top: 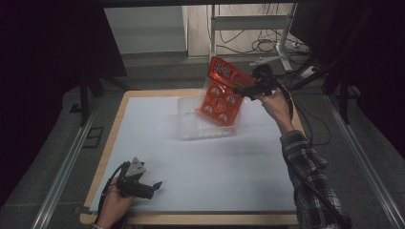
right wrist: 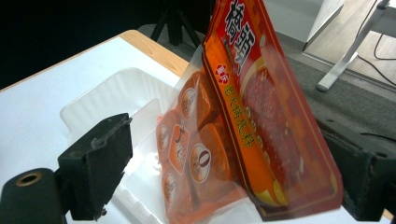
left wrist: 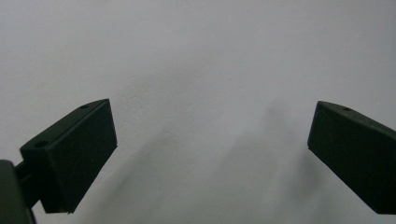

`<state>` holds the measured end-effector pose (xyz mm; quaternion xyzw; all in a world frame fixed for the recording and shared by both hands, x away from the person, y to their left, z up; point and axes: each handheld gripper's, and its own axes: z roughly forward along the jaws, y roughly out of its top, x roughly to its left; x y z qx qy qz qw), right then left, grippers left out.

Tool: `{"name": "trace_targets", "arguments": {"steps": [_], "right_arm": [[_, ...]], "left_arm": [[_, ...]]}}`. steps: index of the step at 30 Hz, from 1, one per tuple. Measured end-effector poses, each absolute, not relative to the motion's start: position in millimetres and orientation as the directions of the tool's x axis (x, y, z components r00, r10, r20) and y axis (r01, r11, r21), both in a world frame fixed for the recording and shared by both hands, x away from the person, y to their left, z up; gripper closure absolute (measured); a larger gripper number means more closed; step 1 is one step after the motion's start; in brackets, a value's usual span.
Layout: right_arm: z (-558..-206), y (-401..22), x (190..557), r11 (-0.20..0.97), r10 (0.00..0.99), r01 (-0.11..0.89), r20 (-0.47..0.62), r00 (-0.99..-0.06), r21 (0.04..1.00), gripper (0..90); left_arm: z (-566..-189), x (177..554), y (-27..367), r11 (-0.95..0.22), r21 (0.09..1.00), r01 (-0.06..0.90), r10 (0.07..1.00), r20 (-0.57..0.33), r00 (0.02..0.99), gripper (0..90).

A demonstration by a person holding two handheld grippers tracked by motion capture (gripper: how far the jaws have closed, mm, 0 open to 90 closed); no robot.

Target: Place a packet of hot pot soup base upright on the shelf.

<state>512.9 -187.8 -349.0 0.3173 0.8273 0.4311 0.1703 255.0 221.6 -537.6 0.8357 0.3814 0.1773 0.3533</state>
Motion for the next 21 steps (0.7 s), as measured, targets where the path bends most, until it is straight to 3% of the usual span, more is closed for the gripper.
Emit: {"name": "trace_targets", "arguments": {"steps": [21], "right_arm": [[-359.7, -210.2, 490.7, 0.417, 0.671, 0.378, 0.001, -0.742, 0.827, 9.5]], "left_arm": [[-537.5, 255.0, 222.4, -0.449, 0.730, 0.515, 0.766, 0.018, 0.643, 0.1]]}}
